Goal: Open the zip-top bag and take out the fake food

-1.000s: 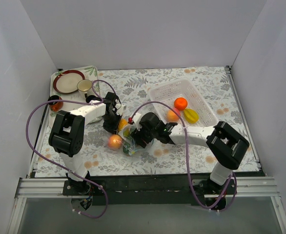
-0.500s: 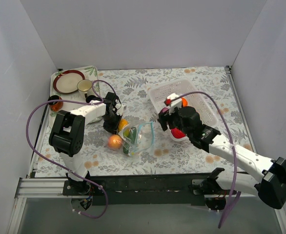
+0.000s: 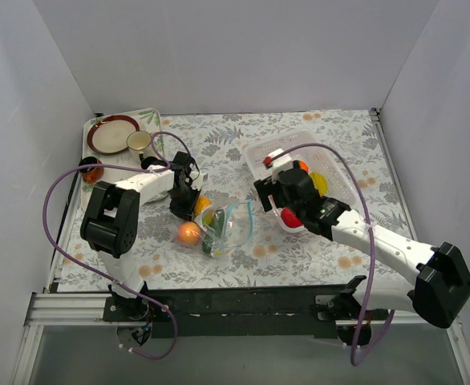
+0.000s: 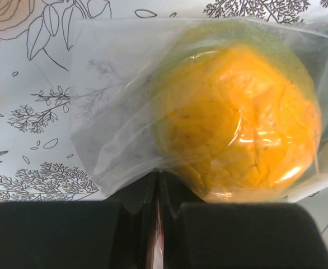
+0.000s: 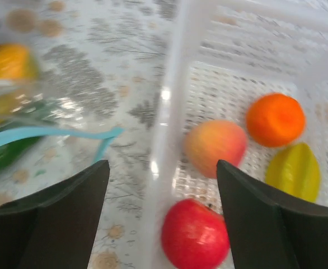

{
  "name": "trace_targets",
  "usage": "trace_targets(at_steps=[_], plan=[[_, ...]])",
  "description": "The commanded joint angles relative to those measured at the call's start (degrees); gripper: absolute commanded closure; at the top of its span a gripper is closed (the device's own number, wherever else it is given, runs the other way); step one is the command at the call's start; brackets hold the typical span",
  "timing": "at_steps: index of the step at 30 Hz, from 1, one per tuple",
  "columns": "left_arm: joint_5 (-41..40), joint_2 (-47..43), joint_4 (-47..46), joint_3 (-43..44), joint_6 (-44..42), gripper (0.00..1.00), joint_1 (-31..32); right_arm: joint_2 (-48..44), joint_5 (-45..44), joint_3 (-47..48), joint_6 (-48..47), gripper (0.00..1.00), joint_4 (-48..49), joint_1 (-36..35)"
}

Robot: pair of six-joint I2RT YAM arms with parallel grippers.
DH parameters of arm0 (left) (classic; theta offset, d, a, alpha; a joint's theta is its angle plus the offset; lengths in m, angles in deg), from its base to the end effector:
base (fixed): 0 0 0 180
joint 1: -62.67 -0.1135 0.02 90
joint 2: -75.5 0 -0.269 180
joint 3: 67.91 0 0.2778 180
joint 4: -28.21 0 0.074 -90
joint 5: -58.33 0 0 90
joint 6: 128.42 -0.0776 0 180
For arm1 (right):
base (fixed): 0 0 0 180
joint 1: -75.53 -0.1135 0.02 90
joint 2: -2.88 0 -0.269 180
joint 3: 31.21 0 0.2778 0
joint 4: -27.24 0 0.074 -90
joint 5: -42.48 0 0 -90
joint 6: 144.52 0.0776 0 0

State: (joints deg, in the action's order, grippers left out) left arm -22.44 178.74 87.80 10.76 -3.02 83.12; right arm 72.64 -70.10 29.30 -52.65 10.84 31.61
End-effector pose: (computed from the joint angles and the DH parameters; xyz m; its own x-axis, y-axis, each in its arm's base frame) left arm 0.3232 -0.1338 0.1100 -0.9684 -0.2491 0.0095 -0.2464 0.9506 -0.1890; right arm 0.2601 0.2091 0.2582 -0.3244 -0.2706 -0.9064 -0.3808 0.9145 -0.1367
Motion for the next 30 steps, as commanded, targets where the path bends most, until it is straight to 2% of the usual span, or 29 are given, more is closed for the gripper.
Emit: trace_targets(at_steps=[1,3,4,6,7,12,13,18,19,23,30], plan=[[0.08,-0.5,-0.53,1.22,0.2,1.0,0.21,-0.42,6.2,1.1,-6.71,0.36,2.34,-8.71],[0.17,-0.41,-0.44,1.31,0.29,1.0,0.21,1.08,10.26,0.31,-5.83,0.51,2.95,-9.34],[0.08,-0.41,-0.44,1.39,0.2,1.0,0.21,1.69,12.98,0.14,-5.56,0.67,3.22,-10.21],[-0.18,-0.5,-0.36,1.31,0.11,1.0,0.21,3.71,14.93,0.13,-4.86,0.81,3.83,-10.92],[-0.27,-0.5,-0.35,1.39,0.11,1.0,0.21,4.42,15.81,0.22,-4.51,0.98,5.14,-11.36],[-0.18,-0.32,0.0,1.83,0.2,1.0,0.21,10.74,22.14,1.8,-4.24,0.98,7.88,-11.45],[-0.09,-0.32,0.0,1.92,0.2,1.0,0.21,12.06,24.85,2.41,-4.15,0.89,8.31,-11.54],[0.17,0.03,0.35,2.27,0.46,1.0,0.21,22.16,30.06,7.77,-3.81,0.64,7.61,-11.98],[0.08,0.03,0.44,2.27,0.46,1.0,0.21,23.4,30.41,9.52,-3.63,0.56,7.79,-12.41],[-0.09,0.03,0.7,2.54,0.37,1.0,0.21,28.93,28.83,13.05,-2.31,0.47,7.7,-13.47],[0.08,0.38,0.44,1.92,0.29,1.0,0.21,31.14,28.21,14.72,0.33,0.24,10.43,-14.0]])
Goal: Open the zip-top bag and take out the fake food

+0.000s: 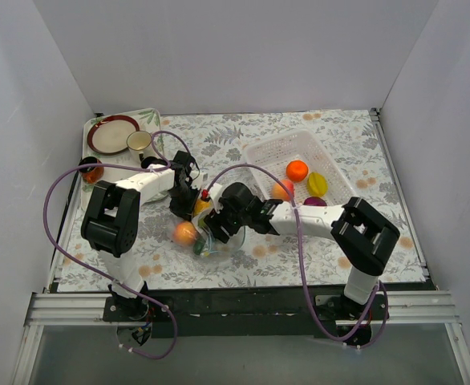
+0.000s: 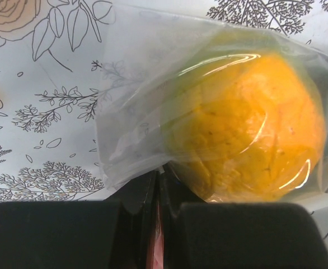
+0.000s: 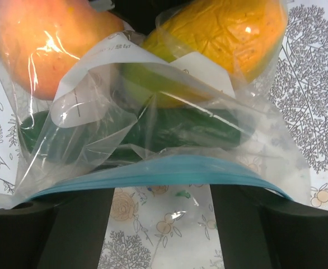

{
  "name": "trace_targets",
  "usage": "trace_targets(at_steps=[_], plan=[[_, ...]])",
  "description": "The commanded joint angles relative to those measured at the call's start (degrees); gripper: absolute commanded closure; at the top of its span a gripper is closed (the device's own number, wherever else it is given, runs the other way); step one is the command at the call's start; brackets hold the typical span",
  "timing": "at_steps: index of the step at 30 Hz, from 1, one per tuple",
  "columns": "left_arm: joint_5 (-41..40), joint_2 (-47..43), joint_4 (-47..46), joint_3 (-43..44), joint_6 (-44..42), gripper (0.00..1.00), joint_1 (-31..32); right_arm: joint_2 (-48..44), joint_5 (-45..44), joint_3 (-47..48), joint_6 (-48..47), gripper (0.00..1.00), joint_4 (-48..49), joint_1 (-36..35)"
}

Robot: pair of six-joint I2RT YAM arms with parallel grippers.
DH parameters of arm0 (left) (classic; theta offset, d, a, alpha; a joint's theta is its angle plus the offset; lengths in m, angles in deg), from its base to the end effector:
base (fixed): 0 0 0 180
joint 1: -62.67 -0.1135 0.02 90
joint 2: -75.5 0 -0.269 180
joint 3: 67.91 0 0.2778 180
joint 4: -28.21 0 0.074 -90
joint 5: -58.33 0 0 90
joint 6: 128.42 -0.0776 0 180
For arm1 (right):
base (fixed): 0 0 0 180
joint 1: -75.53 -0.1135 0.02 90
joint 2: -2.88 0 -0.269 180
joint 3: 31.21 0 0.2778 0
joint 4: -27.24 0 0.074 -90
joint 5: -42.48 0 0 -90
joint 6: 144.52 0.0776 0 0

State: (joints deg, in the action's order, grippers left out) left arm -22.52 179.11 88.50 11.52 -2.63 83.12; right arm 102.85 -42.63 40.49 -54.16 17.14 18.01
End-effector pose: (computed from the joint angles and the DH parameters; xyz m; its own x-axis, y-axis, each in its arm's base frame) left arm 0.3248 -0.1343 0.1112 -0.9666 -0.2558 0.0144 -0.2540 0.9494 -0.1847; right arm 0.2253 0.3662 0.1529 -0.3388 -0.5206 -0.7837 -0.8743 0.4820 0.0578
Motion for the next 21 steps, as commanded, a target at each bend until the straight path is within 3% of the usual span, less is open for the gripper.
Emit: trace_targets(at_steps=[1,4,11,13,14,21], plan=[[0.08,0.18,-0.26,1.33,-0.19,1.0,0.21,1.2,1.18,3.79,1.75,0.23,3.96,-0.58],[0.26,0.19,-0.26,1.33,-0.2,1.0,0.21,-0.2,2.75,1.96,0.26,0.22,6.85,-1.28],[0.17,0.27,-0.26,1.07,-0.46,1.0,0.21,-3.55,7.24,-4.02,-13.35,0.19,14.68,-5.23],[0.08,0.36,-0.18,1.16,-0.46,1.0,0.21,-2.41,9.43,-3.77,-16.79,0.13,13.11,-5.5],[0.08,0.36,-0.09,1.16,-0.46,1.0,0.21,-1.8,10.4,-3.33,-17.75,0.02,12.14,-5.5],[0.08,0.36,0.09,1.42,-0.2,1.0,0.21,5.4,15.58,2.82,-22.86,0.02,5.9,-5.5]])
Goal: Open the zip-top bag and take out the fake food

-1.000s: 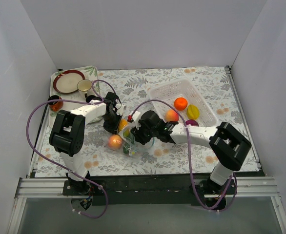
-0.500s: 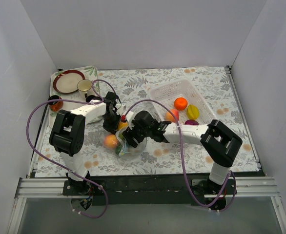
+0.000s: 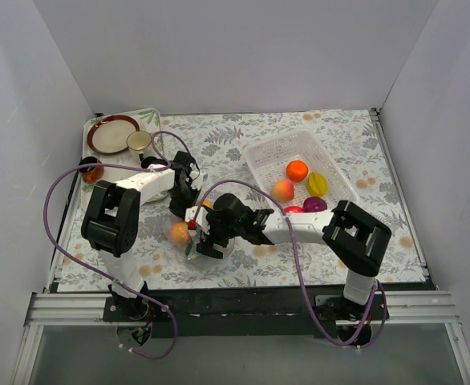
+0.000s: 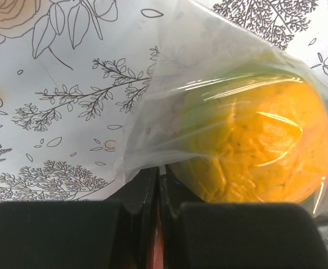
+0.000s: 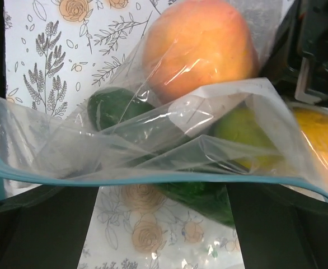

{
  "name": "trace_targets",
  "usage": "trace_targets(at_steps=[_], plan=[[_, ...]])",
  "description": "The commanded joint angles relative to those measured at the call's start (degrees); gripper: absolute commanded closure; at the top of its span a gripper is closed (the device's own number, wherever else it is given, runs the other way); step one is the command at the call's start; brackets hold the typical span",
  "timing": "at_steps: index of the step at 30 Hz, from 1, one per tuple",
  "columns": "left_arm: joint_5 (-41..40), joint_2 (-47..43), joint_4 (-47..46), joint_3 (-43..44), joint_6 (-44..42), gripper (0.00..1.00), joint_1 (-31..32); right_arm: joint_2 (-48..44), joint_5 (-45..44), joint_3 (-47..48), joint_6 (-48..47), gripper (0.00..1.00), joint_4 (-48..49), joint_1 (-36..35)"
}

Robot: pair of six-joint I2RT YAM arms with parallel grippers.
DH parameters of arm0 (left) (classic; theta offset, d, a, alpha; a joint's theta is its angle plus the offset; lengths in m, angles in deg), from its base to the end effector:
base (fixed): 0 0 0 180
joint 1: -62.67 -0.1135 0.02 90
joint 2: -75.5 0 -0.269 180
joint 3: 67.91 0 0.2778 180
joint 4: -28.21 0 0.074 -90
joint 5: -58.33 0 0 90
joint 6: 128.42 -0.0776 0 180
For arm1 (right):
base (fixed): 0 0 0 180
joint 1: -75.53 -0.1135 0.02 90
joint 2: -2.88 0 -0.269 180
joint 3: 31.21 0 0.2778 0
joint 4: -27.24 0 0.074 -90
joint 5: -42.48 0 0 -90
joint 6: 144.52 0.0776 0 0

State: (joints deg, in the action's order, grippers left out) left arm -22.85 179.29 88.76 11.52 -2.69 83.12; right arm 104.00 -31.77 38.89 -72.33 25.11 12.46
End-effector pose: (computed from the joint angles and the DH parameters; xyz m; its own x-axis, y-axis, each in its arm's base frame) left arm 0.3243 -0.1336 0.1101 -0.9667 -0.2554 0.0172 -0.2544 0.9510 -0.1758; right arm 0.1780 0.3969 0.1530 0.0581 -0.5355 -0.8425 -0.9907 0.0730 -0.1148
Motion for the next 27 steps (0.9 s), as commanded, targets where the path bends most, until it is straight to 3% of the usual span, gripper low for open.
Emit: trace_targets(at_steps=[1,4,7,10,11,14,23,27], plan=[[0.41,0.01,0.09,1.59,-0.22,1.0,0.21,4.96,5.34,5.99,-5.31,0.01,-3.04,0.05],[0.15,-0.16,0.09,1.77,-0.3,1.0,0.21,7.16,6.14,7.15,-5.84,0.02,-4.46,0.05],[0.23,-0.08,0.09,1.6,-0.31,1.0,0.21,8.21,5.52,7.68,-6.1,0.12,-4.99,0.05],[0.15,-0.08,-0.09,1.25,-0.31,1.0,0.21,8.39,5.52,7.76,-6.1,0.36,-5.6,0.05],[0.15,-0.08,-0.26,1.24,-0.39,1.0,0.21,8.39,5.43,7.76,-6.1,0.52,-5.95,-0.04],[0.23,0.01,-0.09,1.42,-0.39,1.0,0.21,8.22,4.91,7.59,-5.49,0.75,-7.19,0.05],[-0.12,0.36,-0.35,1.24,-0.48,1.0,0.21,-1.0,2.27,-0.14,-2.42,0.98,-8.59,0.05],[-0.56,0.8,-0.53,1.6,-0.57,1.0,0.21,-9.42,0.43,-5.14,-0.92,0.98,-8.42,0.05]])
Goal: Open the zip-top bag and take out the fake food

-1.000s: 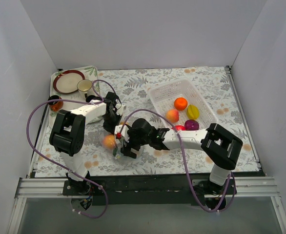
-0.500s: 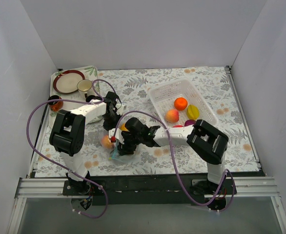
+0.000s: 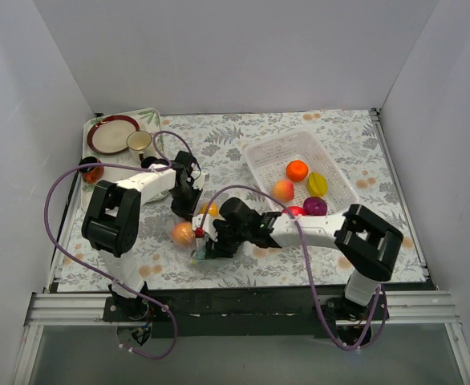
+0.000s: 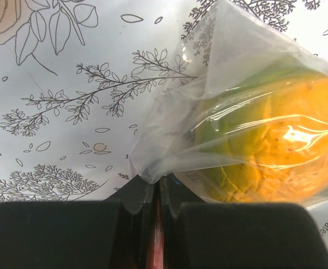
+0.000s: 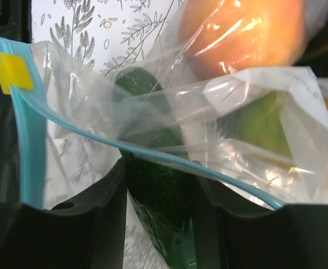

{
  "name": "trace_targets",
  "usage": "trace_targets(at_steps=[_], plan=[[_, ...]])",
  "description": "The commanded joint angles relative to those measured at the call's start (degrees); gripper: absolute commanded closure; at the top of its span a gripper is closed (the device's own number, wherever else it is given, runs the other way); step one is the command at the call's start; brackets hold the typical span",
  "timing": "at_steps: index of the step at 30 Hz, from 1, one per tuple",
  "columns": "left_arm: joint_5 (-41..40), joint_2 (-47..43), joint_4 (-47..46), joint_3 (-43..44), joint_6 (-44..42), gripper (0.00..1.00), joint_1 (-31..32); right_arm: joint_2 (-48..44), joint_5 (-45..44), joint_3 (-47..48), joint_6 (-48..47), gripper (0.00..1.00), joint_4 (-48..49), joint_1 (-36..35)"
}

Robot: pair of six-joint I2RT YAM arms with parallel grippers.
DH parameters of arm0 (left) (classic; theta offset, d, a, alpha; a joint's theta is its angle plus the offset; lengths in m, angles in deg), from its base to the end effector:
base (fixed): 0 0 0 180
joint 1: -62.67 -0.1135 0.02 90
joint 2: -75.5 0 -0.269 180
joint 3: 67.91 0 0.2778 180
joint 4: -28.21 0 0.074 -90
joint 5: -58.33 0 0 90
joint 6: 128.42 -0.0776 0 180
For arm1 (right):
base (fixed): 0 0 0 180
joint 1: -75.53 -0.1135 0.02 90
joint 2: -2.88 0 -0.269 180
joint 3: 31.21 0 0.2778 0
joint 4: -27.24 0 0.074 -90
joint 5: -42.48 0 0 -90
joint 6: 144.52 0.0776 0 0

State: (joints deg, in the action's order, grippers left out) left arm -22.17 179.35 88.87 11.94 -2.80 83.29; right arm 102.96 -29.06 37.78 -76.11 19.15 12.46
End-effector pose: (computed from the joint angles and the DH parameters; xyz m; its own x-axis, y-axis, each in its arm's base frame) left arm 0.3251 -0.1360 0.1118 -0.9682 -0.2494 0.0201 -0.2487 0.9502 -0.1878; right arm 0.1680 0.3850 0.1416 0.0860 -0.6013 -0.7944 -0.9950 -0.0113 -0.0992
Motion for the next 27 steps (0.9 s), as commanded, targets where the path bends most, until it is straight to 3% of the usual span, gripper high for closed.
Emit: trace_targets(at_steps=[1,5,10,13,14,16,17,23,27], plan=[[-1.32,1.0,-0.72,1.18,-0.46,1.0,0.03,-9.97,-2.55,-4.91,3.3,0.98,-2.36,0.05],[-1.24,1.35,-0.72,1.53,-0.55,1.0,0.12,-16.04,-4.13,-8.34,4.26,0.97,-2.89,0.05],[-1.23,1.26,-0.81,1.45,-0.37,1.0,0.03,-22.98,-13.25,-10.1,4.36,0.97,-4.03,0.14],[-1.32,1.09,-0.9,1.27,-0.37,1.0,0.03,-26.68,-25.1,-11.86,4.71,0.97,-2.02,0.31],[-1.32,1.0,-0.9,1.09,-0.37,1.0,0.03,-27.55,-34.53,-12.21,4.88,0.99,-1.49,0.31],[-1.24,0.91,-0.9,1.09,-0.37,1.0,0.03,-27.83,-42.94,-12.39,4.18,0.99,-0.79,0.4],[-1.32,0.91,-0.9,1.18,-0.37,1.0,0.03,-27.48,-51.33,-12.39,4.18,0.99,-0.52,0.4],[-1.06,0.83,-0.81,1.44,-0.28,1.0,0.03,-28.17,-75.89,-13.88,6.37,0.99,6.34,2.06],[-1.06,0.74,-0.72,1.36,-0.28,1.0,0.03,-29.76,-71.92,-12.39,14.79,0.99,3.45,9.44]])
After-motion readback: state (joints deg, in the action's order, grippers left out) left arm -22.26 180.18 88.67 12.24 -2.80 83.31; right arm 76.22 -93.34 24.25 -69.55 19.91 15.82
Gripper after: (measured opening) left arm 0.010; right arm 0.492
